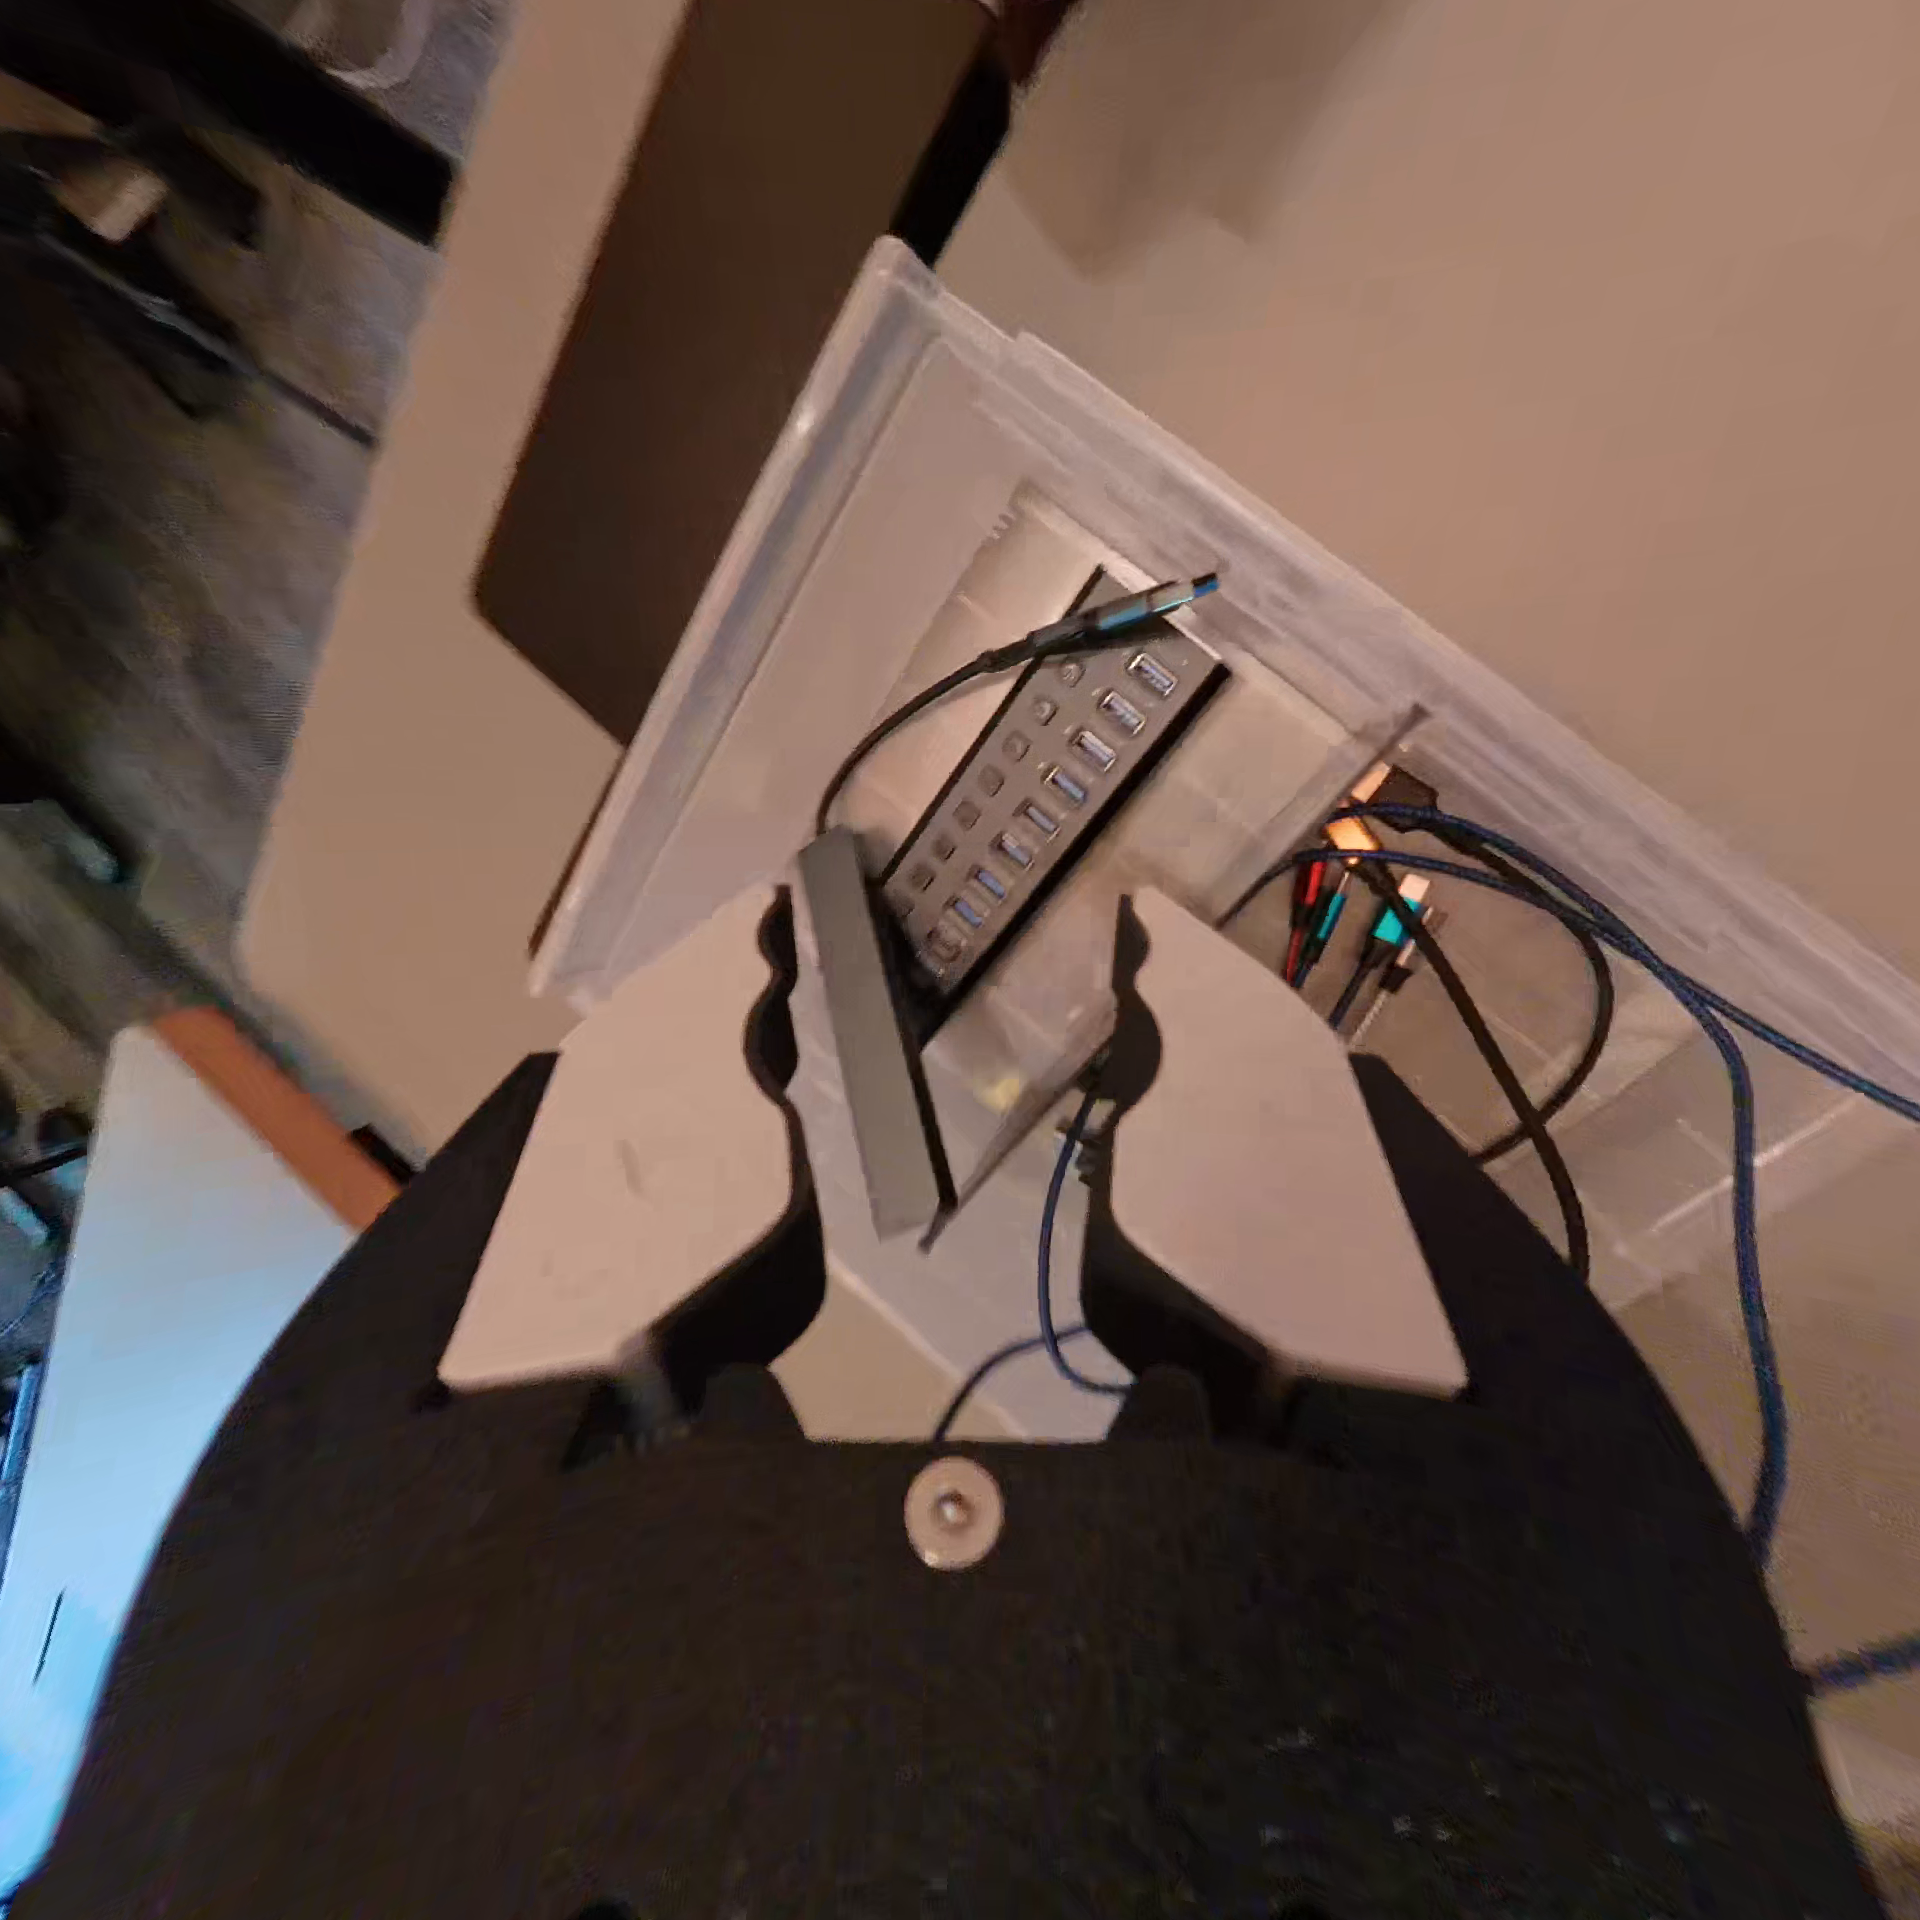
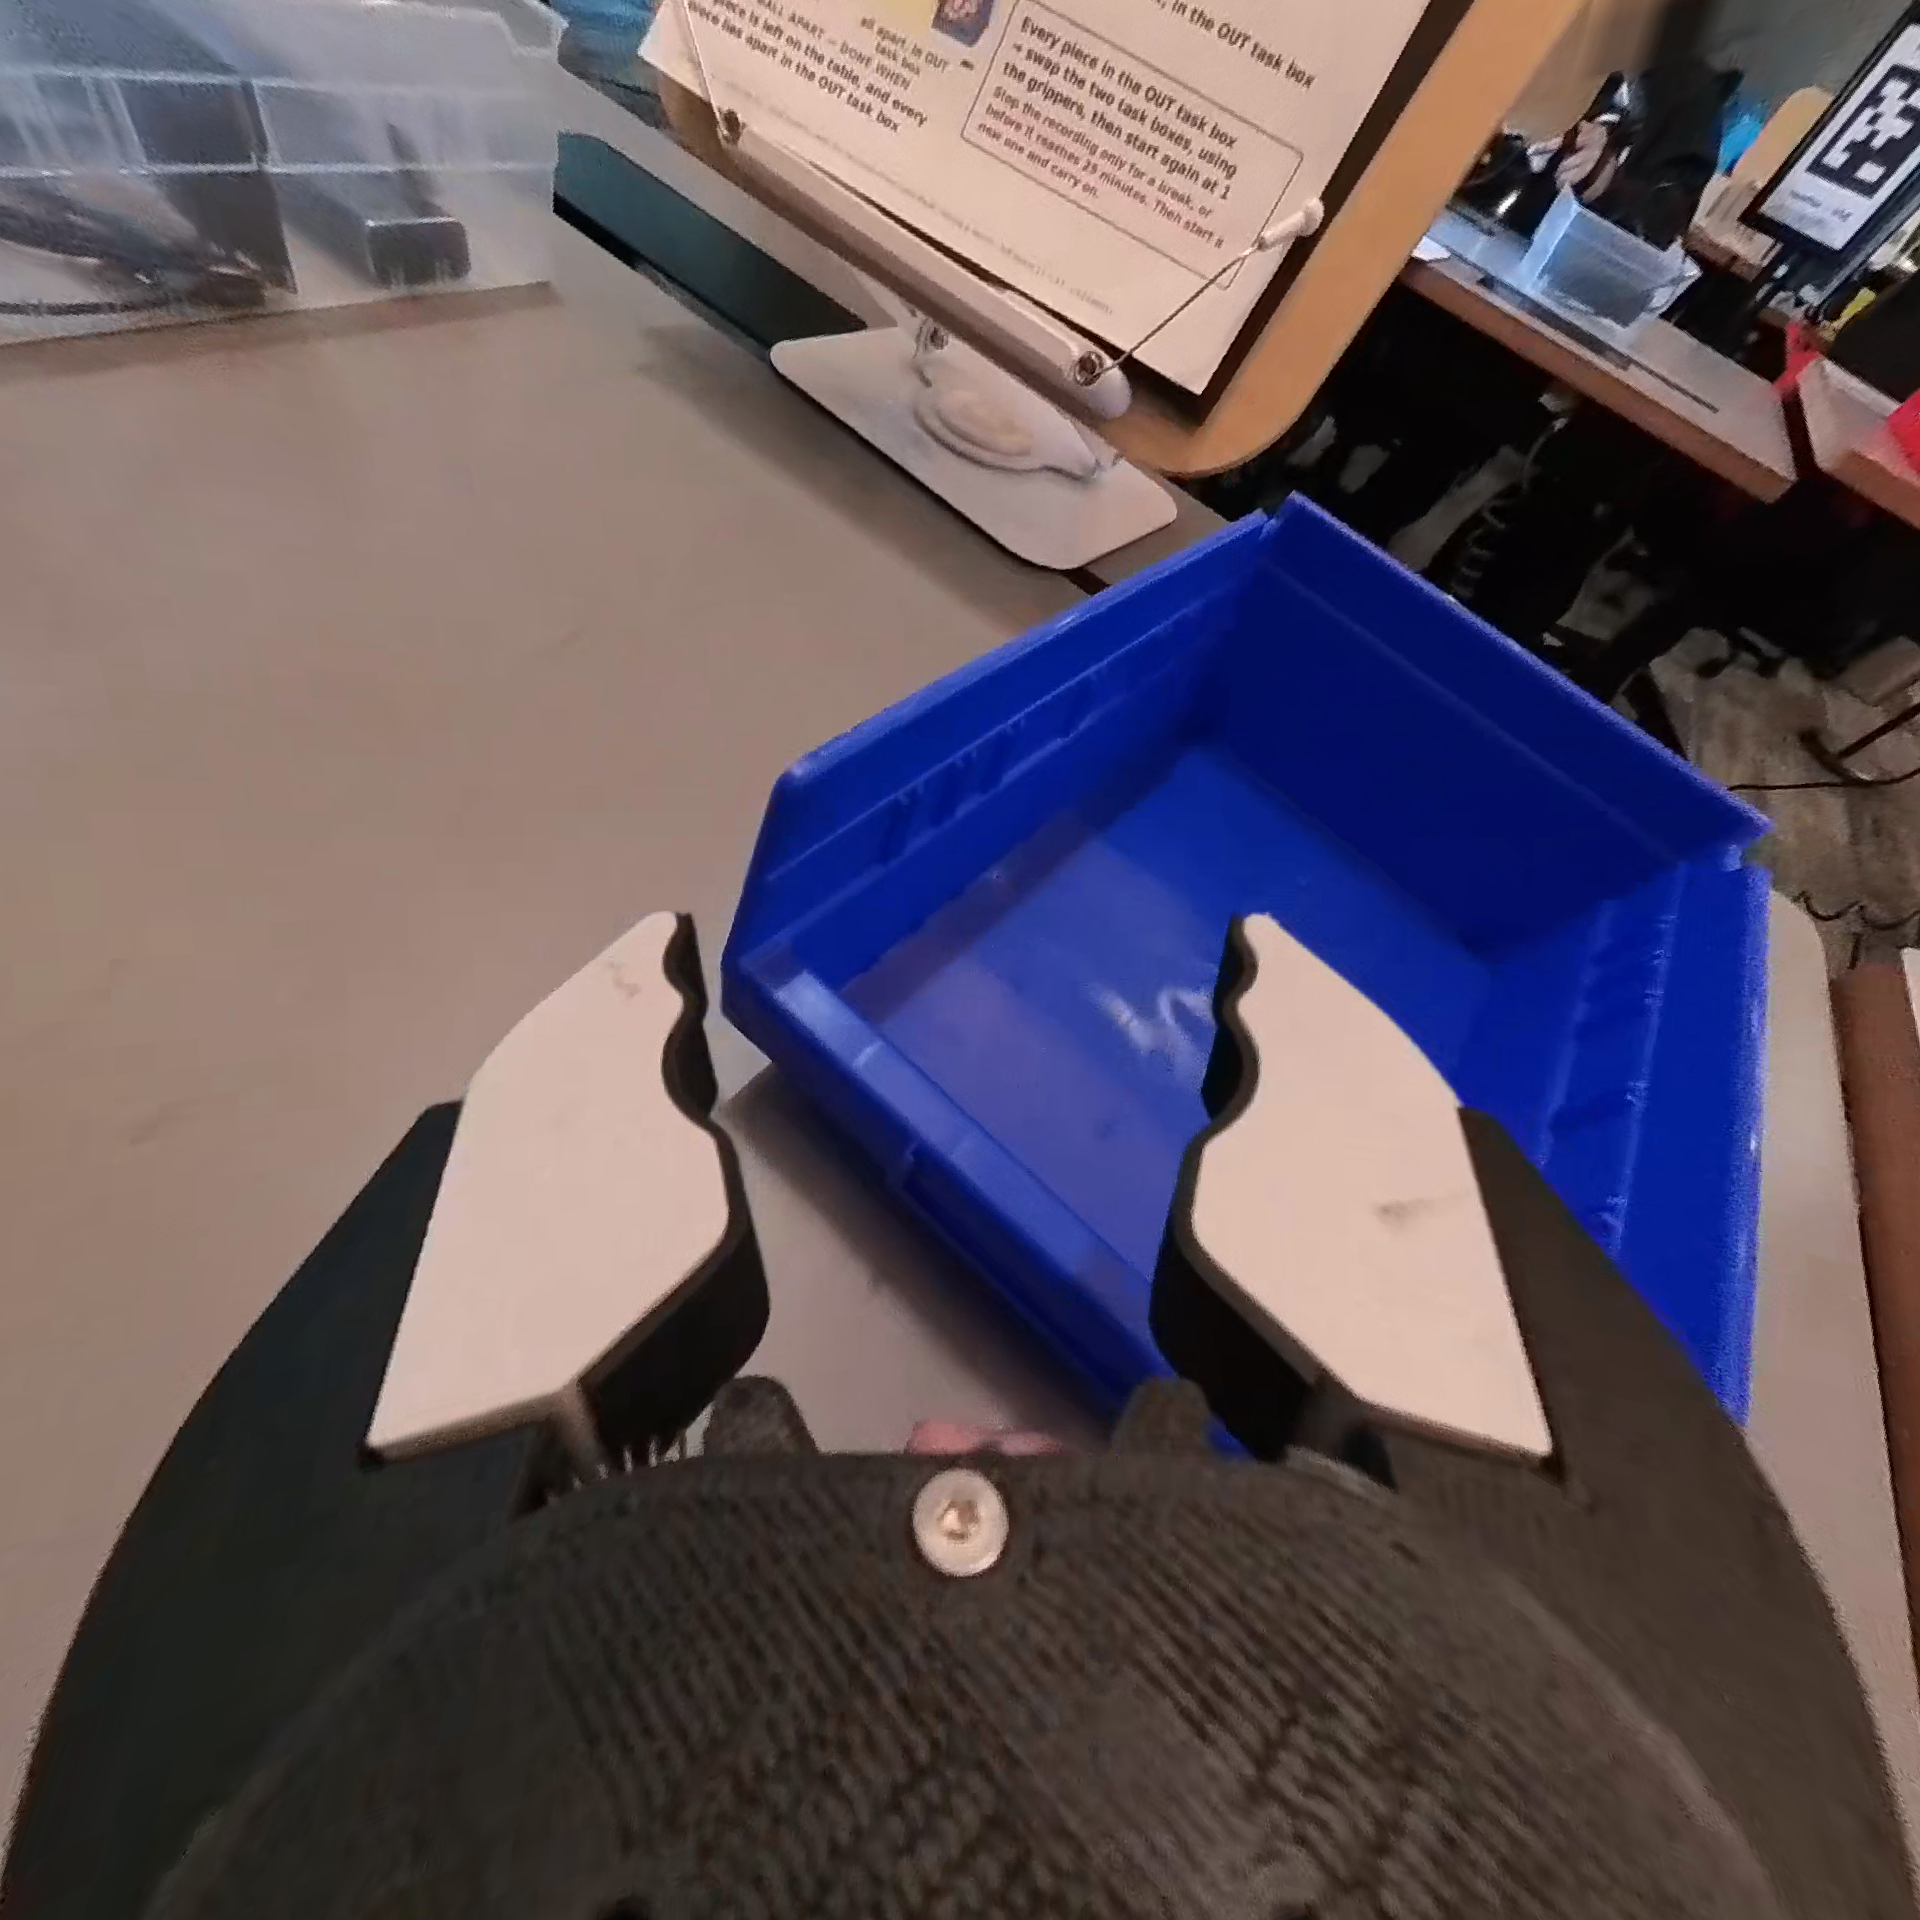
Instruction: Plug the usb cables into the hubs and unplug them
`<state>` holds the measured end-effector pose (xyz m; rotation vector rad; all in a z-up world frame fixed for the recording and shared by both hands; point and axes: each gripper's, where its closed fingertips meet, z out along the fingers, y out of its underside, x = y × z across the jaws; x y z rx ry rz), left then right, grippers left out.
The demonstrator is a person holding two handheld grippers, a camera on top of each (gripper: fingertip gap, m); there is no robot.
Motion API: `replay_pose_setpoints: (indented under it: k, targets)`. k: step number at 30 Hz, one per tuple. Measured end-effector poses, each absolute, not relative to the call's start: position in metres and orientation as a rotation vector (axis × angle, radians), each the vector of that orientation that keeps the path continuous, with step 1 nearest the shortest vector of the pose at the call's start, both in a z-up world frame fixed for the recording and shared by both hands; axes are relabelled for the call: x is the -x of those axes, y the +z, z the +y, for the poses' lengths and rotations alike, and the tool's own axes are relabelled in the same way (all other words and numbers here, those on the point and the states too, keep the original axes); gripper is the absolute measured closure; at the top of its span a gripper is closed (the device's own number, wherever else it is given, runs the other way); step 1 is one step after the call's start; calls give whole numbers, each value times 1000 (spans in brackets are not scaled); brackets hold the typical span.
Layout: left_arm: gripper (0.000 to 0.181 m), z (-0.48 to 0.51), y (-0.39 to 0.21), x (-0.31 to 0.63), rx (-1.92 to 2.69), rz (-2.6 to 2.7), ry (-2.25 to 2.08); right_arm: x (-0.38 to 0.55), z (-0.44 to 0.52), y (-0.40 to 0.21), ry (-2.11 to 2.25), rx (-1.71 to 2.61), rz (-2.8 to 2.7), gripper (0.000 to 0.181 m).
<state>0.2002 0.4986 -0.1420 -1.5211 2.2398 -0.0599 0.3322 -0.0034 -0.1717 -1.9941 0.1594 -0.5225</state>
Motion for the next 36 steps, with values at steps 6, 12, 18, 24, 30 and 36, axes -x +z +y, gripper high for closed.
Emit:
replay_pose_setpoints:
  k: [6,12,18,24,30,36]
  targets:
    - [113,518,-220,-214,1465,2566,247,-340,-17,-174,-506,2005,178,88]
    - [108,518,-262,-209,1452,2809,328,-342,-21,-180,-455,2016,201,88]
    - [103,518,-286,-204,1274,2943,344,-341,-16,-190,-455,2049,181,88]
    - [121,520,-283,-204,1051,2950,393,-338,-10,-199,-479,2082,142,91]
    - [122,517,-263,-207,1046,2769,380,-335,-12,-185,-507,2046,140,95]
    - [122,507,-212,-219,1138,2456,140,-324,-10,-169,-518,2008,105,95]
